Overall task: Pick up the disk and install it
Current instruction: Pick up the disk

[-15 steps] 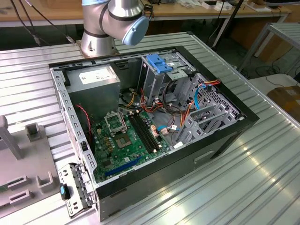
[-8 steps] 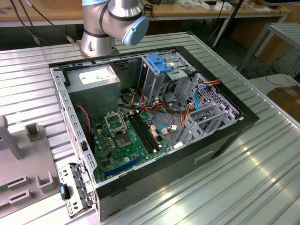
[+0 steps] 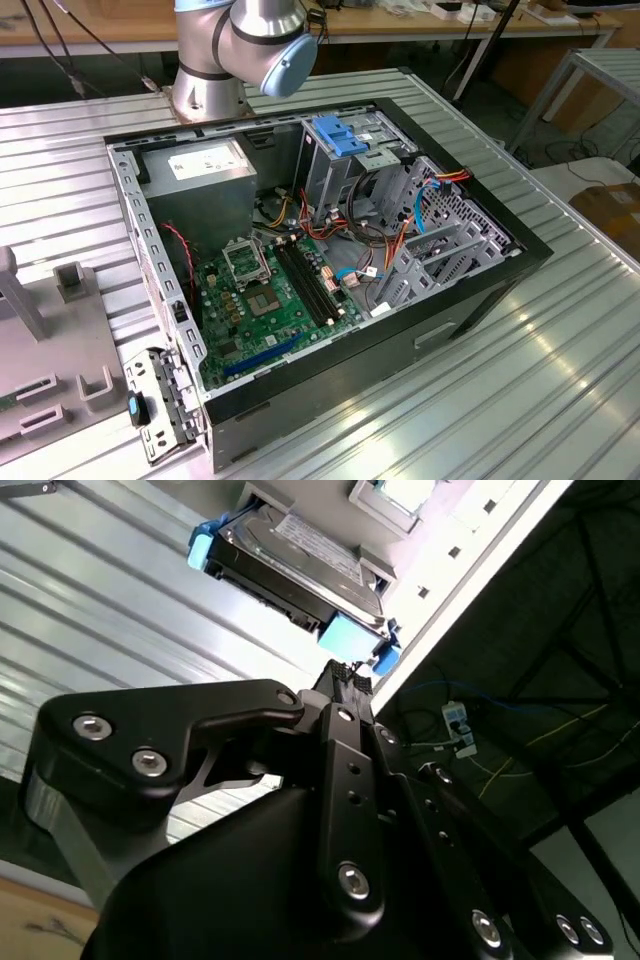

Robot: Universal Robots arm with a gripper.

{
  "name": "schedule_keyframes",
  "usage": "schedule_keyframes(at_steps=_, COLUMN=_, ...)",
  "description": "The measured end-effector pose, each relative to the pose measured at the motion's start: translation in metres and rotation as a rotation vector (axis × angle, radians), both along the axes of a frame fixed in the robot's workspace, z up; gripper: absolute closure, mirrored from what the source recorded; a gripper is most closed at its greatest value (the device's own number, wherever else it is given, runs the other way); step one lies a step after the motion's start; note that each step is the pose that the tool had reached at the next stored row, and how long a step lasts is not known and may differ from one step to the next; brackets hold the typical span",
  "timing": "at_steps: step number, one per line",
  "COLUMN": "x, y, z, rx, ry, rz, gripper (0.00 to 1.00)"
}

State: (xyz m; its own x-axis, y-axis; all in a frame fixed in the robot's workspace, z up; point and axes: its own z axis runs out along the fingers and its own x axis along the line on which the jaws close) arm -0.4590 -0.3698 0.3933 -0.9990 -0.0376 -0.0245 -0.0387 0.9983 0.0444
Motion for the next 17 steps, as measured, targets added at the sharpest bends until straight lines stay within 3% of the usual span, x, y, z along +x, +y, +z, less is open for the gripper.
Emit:
schedule_keyframes(at_steps=3, x=0.0000, y=0.0000, z=0.0000, rx=0.0000, ry=0.0000, rz=0.063, gripper=0.89)
schedule_keyframes(at_steps=7, x=0.0000, y=0.0000, z=0.0000, rx=-0.0001, ry=0.0001, rz=0.210, gripper=0.89)
schedule_keyframes(at_steps=12, x=0.0000, y=0.0000, z=0.0000, rx=0.0000, ry=0.0000, rz=0.298, gripper=0.89)
schedule_keyframes(at_steps=17, x=-0.0002, y=0.0000, z=-0.0001, rx=0.0000, ry=-0.0001, rz=0.357, gripper=0.89)
